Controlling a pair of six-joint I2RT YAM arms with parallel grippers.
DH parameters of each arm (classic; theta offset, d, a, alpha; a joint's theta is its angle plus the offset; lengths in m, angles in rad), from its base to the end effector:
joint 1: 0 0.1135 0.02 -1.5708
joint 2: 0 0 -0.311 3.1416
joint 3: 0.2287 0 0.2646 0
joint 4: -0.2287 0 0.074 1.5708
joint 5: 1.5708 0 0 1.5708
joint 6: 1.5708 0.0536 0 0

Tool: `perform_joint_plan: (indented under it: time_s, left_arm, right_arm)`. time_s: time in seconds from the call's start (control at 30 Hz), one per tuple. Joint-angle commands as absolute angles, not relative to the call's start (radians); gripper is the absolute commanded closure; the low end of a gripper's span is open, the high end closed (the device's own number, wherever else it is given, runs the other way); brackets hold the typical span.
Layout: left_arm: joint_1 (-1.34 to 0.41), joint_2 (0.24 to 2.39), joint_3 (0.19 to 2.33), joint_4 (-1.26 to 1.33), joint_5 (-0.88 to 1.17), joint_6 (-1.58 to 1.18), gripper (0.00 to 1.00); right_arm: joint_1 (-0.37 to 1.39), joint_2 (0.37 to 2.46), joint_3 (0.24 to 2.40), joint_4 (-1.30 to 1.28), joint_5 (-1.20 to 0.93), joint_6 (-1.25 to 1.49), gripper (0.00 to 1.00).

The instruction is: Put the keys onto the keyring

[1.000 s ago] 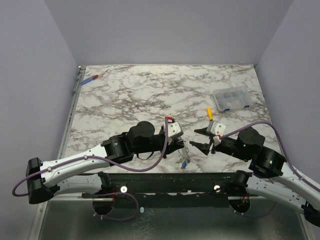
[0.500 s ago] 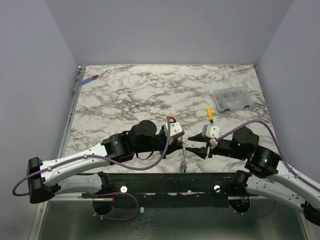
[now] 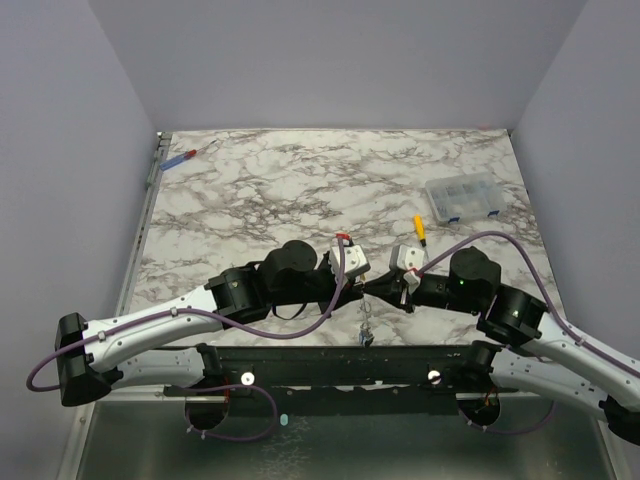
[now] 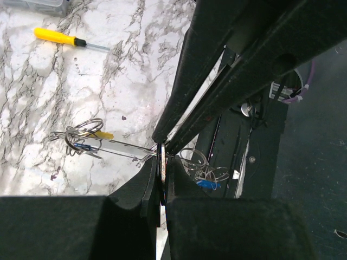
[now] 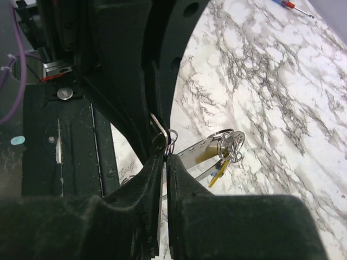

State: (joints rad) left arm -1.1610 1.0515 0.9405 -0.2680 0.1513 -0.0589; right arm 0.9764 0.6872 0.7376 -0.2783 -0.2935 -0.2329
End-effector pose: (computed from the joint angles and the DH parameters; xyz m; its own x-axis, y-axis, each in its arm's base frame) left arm 0.0908 -0.2292 0.3676 -0.2038 0.3231 -0.9241 0.9522 0.2849 -0.1104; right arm 0.0745 0.1379 0.3554 0.0963 -0.2520 -0.9629 -0.9544 0.2512 -0.1612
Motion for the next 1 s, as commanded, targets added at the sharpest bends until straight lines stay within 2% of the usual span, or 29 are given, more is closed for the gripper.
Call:
perform_joint_plan:
  time_s: [0.0, 0.27, 0.6, 0.77, 0.97]
  left_arm:
    - [-1.166, 1.045, 0.977, -0.225, 0.167, -0.055, 1.00]
    - [-1.166, 1.034, 0.978, -0.224, 0.197, -0.057, 1.00]
    - [-1.165, 0.889, 0.880, -0.185, 0.195, -0.051, 1.00]
    - [-1.166, 0.872, 0.842, -0.148, 0.214, -0.093, 1.00]
    - [-1.165, 0.884, 0.878, -0.169, 0.201, -0.122, 1.00]
  right_arm:
    - [0.976, 0.690, 0.756, -0.247, -0.269, -0.234, 0.89]
    - [0.976, 0.681, 0.755, -0.245, -0.213, -0.240, 0.99]
    - [0.976, 0.544, 0.720, -0.168, -0.253, -0.213, 0.99]
    - [0.976, 0.546, 0.657, -0.076, -0.313, -0.149, 0.99]
    - [0.976, 0.590, 0.602, 0.018, -0.264, -0.093, 0.99]
